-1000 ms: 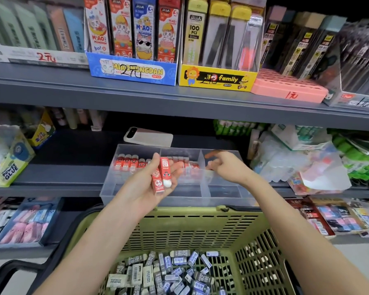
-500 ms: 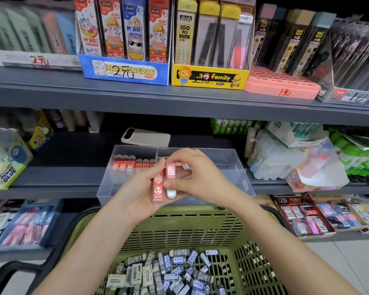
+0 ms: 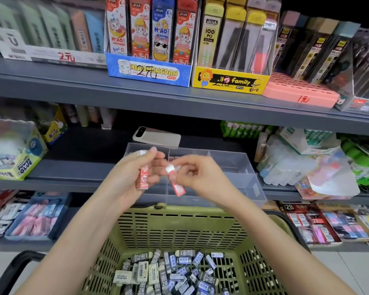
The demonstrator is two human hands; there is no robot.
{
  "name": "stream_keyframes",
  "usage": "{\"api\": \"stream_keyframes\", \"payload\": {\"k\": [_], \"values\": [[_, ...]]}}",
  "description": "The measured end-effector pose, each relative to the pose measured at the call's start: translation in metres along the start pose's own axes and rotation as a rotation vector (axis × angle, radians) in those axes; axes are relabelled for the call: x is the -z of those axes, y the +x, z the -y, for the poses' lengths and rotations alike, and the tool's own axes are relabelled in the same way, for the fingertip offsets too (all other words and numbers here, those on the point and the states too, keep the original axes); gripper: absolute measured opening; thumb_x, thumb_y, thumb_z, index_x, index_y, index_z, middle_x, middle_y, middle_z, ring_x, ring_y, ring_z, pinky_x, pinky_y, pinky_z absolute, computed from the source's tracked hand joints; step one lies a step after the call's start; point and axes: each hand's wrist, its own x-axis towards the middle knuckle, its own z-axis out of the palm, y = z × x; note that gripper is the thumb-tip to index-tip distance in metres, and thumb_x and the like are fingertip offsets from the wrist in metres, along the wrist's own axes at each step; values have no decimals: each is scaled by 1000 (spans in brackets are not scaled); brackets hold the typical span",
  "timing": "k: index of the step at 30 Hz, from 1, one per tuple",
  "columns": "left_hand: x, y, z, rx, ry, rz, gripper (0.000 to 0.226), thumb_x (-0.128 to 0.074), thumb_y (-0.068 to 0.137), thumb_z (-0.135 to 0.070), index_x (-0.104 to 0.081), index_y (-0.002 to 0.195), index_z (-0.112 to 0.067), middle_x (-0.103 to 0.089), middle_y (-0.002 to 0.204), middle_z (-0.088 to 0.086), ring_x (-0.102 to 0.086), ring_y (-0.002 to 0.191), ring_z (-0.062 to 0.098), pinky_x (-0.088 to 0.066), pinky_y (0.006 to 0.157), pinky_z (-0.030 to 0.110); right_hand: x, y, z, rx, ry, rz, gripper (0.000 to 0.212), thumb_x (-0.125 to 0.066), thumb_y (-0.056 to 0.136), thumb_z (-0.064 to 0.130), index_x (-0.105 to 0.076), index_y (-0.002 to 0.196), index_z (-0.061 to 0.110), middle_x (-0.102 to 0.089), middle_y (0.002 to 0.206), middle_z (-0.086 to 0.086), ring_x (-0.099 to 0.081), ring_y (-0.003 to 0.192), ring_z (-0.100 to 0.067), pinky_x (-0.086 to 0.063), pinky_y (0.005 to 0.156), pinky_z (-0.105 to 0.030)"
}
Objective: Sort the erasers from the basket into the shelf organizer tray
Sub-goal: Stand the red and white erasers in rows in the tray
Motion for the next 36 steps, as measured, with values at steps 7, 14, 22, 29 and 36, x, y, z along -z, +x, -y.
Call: {"api": "stream_keyframes", "payload": {"k": [7,14,22,29,36], "values": [[43,7,-10,17,-203,-142,39,-41,99,-33,-59,96,1,-51,65,7,-47,51,13,-37,39,19,-19,71,5,-189,190,-209,19,-69,78,2,-55,84,14,-61,72,-13,-55,53,-18,-45,47,-22],[66,8,-5,-55,-188,-59,24,-49,95,-21,-64,101,-2,-56,64,3,-55,57,12,-51,55,23,-40,115,-9,-394,-64,-207,21,-75,69,13,-70,88,5,-71,95,-7,-66,94,-25,-53,88,-38],[77,3,-8,-206,143,-147,26,-66,69,-39,-74,90,-26,-74,82,-2,-69,76,8,-51,61,17,-56,119,-16,-430,-278,-152,23,-67,80,31,-72,99,19,-71,102,-4,-64,97,-24,-51,90,-35],[76,8,-6,-250,93,-186,31,-73,62,-39,-73,87,-23,-75,85,4,-71,79,14,-53,65,23,-68,109,-27,-217,-637,-161,26,-51,89,34,-69,108,30,-69,108,1,-60,102,-23,-48,80,-27],[68,11,-1,-271,91,-152,29,-71,69,-32,-70,90,-13,-74,83,8,-71,80,18,-55,65,23,-54,97,-30,-147,-626,-151,31,-48,90,28,-62,117,33,-71,104,7,-56,110,-17,-24,104,-35]]}}
